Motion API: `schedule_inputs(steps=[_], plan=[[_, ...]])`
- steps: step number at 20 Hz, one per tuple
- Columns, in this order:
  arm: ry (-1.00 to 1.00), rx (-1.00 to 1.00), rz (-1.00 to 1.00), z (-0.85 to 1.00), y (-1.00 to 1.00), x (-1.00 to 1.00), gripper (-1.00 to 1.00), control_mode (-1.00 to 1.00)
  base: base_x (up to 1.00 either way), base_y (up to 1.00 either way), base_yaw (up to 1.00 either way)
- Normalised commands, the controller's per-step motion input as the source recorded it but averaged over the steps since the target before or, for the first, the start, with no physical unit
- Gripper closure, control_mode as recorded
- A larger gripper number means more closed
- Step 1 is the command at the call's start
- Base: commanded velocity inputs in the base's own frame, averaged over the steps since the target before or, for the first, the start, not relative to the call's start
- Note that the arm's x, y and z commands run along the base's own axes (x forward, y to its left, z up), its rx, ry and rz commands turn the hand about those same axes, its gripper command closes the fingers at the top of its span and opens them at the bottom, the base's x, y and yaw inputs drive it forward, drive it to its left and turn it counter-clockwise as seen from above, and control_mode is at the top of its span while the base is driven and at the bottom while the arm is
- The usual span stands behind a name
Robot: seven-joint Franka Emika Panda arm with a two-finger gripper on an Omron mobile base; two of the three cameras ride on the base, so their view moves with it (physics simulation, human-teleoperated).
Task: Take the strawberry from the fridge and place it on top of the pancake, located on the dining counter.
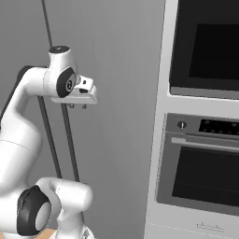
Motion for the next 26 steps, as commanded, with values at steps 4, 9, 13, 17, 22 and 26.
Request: schedule_inputs(steps=[4,9,13,17,22,26], plan=[[0.0,0.0,0.0,0.0,0.0,0.0,-1.0,1.0,-0.17,0.03,0.0],[0.0,0.0,0.0,0.0,0.0,0.0,-1.0,1.0,-0.85,0.45,0.0],[0.0,0.0,0.0,0.0,0.0,0.0,-1.0,1.0,-0.5,0.61,-0.02],[0.0,0.0,0.0,0.0,0.0,0.0,-1.0,1.0,-0.27,0.12,-0.04],[0.0,0.0,0.0,0.0,0.0,0.0,-1.0,1.0,-0.45,0.0,0.0],[0.0,0.0,0.0,0.0,0.0,0.0,-1.0,1.0,-0.6,0.02,0.0]])
